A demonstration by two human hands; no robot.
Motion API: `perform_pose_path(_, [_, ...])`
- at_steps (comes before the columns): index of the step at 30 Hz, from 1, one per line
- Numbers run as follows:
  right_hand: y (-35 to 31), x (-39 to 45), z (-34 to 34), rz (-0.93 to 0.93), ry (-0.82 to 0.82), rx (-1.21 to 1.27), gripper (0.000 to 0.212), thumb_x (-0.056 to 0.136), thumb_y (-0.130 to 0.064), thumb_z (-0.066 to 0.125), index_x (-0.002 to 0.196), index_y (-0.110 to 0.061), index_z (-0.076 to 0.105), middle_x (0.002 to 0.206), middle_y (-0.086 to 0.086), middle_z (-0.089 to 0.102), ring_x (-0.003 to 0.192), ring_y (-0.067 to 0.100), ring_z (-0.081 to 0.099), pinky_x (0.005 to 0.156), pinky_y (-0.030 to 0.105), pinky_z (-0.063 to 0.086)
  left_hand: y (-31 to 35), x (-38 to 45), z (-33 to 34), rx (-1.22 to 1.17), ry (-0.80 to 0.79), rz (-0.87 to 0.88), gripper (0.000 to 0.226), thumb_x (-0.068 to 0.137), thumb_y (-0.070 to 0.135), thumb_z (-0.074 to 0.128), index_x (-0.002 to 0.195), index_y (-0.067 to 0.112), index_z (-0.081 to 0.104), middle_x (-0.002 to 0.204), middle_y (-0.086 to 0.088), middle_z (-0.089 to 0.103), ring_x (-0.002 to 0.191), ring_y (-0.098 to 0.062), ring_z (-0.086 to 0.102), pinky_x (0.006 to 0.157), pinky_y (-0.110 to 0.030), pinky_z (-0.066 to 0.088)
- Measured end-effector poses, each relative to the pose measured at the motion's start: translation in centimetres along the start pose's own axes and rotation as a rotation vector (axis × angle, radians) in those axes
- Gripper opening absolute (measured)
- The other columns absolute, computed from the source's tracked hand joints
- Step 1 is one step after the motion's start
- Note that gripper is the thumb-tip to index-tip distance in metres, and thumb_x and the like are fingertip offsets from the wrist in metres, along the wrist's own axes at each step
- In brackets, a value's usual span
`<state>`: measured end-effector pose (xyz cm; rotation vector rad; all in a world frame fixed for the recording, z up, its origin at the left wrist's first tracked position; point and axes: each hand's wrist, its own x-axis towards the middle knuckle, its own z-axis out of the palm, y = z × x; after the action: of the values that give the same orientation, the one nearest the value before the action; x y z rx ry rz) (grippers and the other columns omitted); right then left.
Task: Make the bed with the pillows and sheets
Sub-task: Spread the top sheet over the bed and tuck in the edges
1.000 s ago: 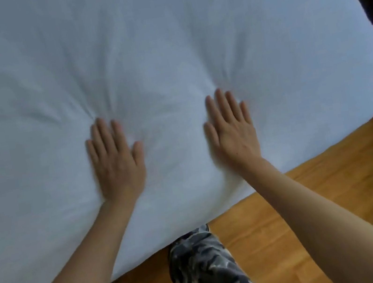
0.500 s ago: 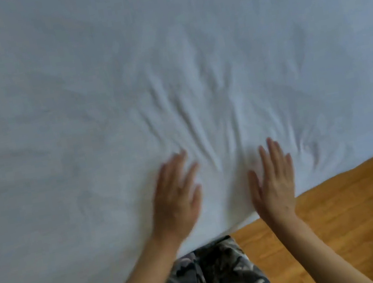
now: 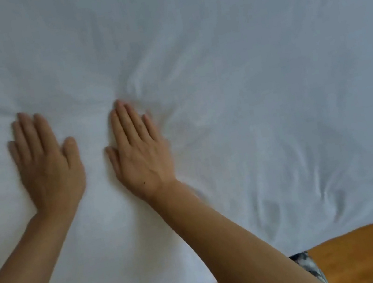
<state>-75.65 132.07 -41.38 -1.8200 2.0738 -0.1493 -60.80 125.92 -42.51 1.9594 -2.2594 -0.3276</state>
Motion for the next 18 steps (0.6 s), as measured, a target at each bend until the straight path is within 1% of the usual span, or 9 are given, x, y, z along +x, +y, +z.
perform_pose_path(3, [8.2,-2.3,-2.3,0.054,0.075,0.033,0.062,0.098,-0.038,0.027,0.15,-0.003,0.022,0.158,0.012,0.019,0.147,0.021,0.014,0.119,0.034,0.001,8.5,-3.4,2.0,0.031,-0.031,0.132,0.064,0.098,0.032,0.031,0.148,-0.006,0.022,0.157,-0.026,0.017,0.147,-0.037,0.015,0.12,-0.045,0.006])
perform_pose_path(6, [19.3,-5.6,-5.2,0.12,0.122,0.009,0.063,0.097,-0.04,0.033,0.148,-0.003,0.028,0.156,0.013,0.026,0.145,0.023,0.021,0.118,0.035,0.006,18.6,-7.3,4.6,0.047,-0.095,0.217,0.067,0.097,0.036,0.033,0.148,-0.007,0.022,0.157,-0.026,0.019,0.146,-0.036,0.018,0.12,-0.045,0.01])
perform_pose_path(9, [31.3,-9.4,-8.9,0.182,0.138,-0.095,0.064,0.098,-0.042,0.034,0.149,-0.004,0.026,0.157,0.013,0.024,0.146,0.024,0.019,0.118,0.035,0.006,30.0,-11.2,7.2,0.01,-0.158,0.343,0.068,0.098,0.038,0.036,0.148,-0.007,0.025,0.156,-0.025,0.022,0.146,-0.035,0.021,0.121,-0.045,0.013])
perform_pose_path(12, [41.1,-13.3,-12.3,0.322,0.126,-0.135,0.067,0.099,-0.046,0.026,0.151,-0.006,0.018,0.159,0.012,0.017,0.147,0.024,0.013,0.119,0.036,0.004,40.1,-15.0,9.3,-0.032,-0.232,0.465,0.069,0.098,0.04,0.037,0.149,-0.005,0.022,0.157,-0.022,0.02,0.148,-0.033,0.017,0.121,-0.044,0.012])
perform_pose_path(14, [45.6,-15.5,-13.9,0.404,0.12,-0.133,0.067,0.1,-0.047,0.018,0.153,-0.008,0.01,0.161,0.011,0.01,0.148,0.023,0.006,0.12,0.036,0.001,45.2,-17.2,10.4,-0.034,-0.287,0.576,0.069,0.1,0.042,0.034,0.151,-0.003,0.019,0.159,-0.02,0.015,0.149,-0.03,0.011,0.122,-0.043,0.009])
perform_pose_path(16, [48.5,-17.1,-14.6,0.436,0.125,-0.131,0.067,0.1,-0.05,0.015,0.153,-0.01,0.007,0.161,0.008,0.007,0.149,0.022,0.003,0.12,0.034,-0.002,48.8,-19.5,11.1,-0.011,-0.354,0.689,0.07,0.101,0.044,0.031,0.152,-0.001,0.017,0.16,-0.018,0.01,0.15,-0.029,0.006,0.122,-0.042,0.005])
perform_pose_path(17, [49.6,-17.5,-14.7,0.468,0.134,-0.103,0.068,0.1,-0.053,0.015,0.153,-0.011,0.009,0.161,0.009,0.01,0.148,0.023,0.007,0.12,0.035,0.002,50.1,-20.8,11.4,0.007,-0.376,0.747,0.069,0.101,0.044,0.03,0.153,0.001,0.016,0.16,-0.017,0.008,0.15,-0.028,0.005,0.122,-0.041,0.003])
perform_pose_path(18, [50.5,-17.7,-15.0,0.528,0.156,-0.052,0.068,0.099,-0.055,0.017,0.15,-0.011,0.018,0.158,0.011,0.021,0.146,0.027,0.018,0.119,0.038,0.014,51.2,-21.9,11.8,0.016,-0.401,0.808,0.068,0.101,0.044,0.028,0.153,0.002,0.016,0.16,-0.016,0.006,0.15,-0.027,0.005,0.122,-0.041,0.001])
